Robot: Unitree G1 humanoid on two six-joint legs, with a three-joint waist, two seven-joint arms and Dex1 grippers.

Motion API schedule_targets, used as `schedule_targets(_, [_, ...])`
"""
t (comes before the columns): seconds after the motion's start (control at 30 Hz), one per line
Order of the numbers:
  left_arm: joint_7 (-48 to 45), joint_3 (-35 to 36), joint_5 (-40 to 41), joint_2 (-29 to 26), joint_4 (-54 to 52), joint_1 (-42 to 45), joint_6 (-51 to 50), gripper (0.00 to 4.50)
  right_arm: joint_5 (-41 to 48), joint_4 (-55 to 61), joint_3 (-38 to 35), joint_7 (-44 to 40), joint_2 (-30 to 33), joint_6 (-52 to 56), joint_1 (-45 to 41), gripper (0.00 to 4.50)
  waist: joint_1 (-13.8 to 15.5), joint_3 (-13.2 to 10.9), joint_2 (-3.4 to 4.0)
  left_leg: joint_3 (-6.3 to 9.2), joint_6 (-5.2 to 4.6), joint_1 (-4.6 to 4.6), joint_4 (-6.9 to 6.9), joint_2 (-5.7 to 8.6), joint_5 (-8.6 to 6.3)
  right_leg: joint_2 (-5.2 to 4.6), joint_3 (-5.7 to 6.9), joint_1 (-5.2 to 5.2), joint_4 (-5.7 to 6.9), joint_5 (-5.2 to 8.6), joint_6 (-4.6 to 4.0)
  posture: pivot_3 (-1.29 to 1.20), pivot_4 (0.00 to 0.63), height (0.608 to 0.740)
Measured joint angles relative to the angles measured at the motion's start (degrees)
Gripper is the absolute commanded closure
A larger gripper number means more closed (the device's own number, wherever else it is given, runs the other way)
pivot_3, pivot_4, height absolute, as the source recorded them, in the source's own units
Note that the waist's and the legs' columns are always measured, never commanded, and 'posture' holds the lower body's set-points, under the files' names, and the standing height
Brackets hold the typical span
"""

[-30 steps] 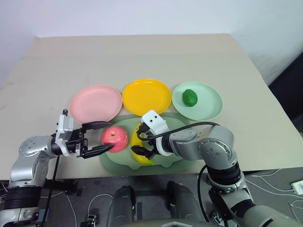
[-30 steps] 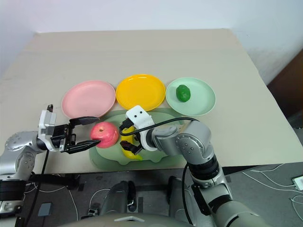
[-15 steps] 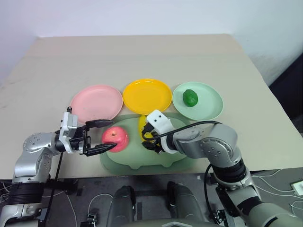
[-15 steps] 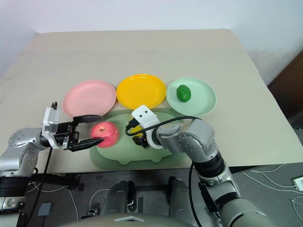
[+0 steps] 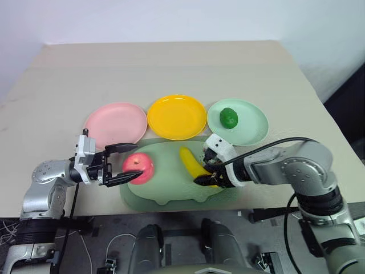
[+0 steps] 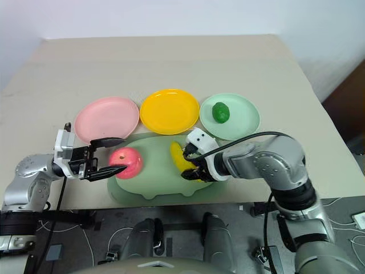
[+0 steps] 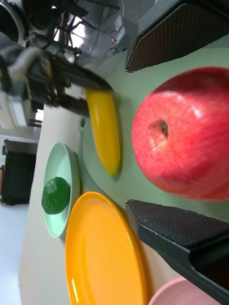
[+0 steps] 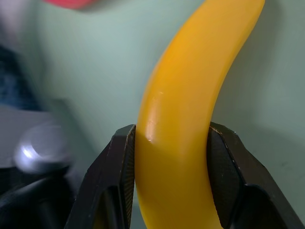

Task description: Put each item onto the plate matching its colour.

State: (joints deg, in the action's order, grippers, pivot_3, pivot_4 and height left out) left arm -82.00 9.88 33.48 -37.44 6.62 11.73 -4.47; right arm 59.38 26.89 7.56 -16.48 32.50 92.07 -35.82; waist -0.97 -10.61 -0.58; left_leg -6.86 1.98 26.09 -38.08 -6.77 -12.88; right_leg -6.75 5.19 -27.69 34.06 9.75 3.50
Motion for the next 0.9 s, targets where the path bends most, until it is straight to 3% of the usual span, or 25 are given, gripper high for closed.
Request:
schedule_targets(0.13, [-0.11,0.00,-0.24,0.10,0.50,0.42,0.55,0.00,-1.51,-4.80,-3.26,-1.96,-1.64,-2.18,-4.26,2.77,-0.01,0.00,0.00,0.02,0.00,-0.02,-0.01,0.00,0.00,0.03,0.00,-0.05,0.03,-0.01,-0.01,0.00,0.150,0.684])
schedule_targets(0.3, [-0.10,0.02,-0.41,0.34,1.35,0.41,1.40,0.00,-10.06,-17.59,-4.18,0.03,-7.44,-10.52,-11.09,2.77,0.06,0.00,0.01,-0.01,-0.01,0.02,-0.01,0.00,0.01,0.03,0.00,-0.12,0.06,-0.07,-0.09,0.00,0.150,0.684])
schedule_targets(0.6, [0.71,0.07,-0.64,0.68,1.53,0.28,2.61,0.00,-28.04,-44.60,1.57,-1.36,-17.66,-29.28,-21.05,2.77,0.15,0.00,0.01,-0.13,-0.14,0.39,-0.02,0.00,0.17,0.02,0.00,-0.71,0.49,-0.24,0.08,0.00,0.150,0.684])
schedule_targets(0.87, [1.40,0.09,-0.87,0.66,1.52,-0.22,3.28,0.00,-32.96,-51.97,-0.18,-3.22,-21.43,-34.94,-23.19,0.06,0.04,0.00,0.01,-0.07,0.09,0.27,-0.16,0.00,0.30,-0.02,-0.02,-0.77,0.99,-0.17,-0.05,0.00,0.150,0.684])
schedule_targets(0.9, [1.56,0.09,-0.88,0.66,1.52,-0.23,3.46,0.00,-33.00,-51.74,-0.66,-3.67,-21.47,-35.01,-23.18,0.02,0.05,0.00,0.01,-0.04,0.11,0.26,-0.16,0.00,0.32,-0.02,-0.02,-0.77,1.04,-0.16,-0.06,0.00,0.150,0.684])
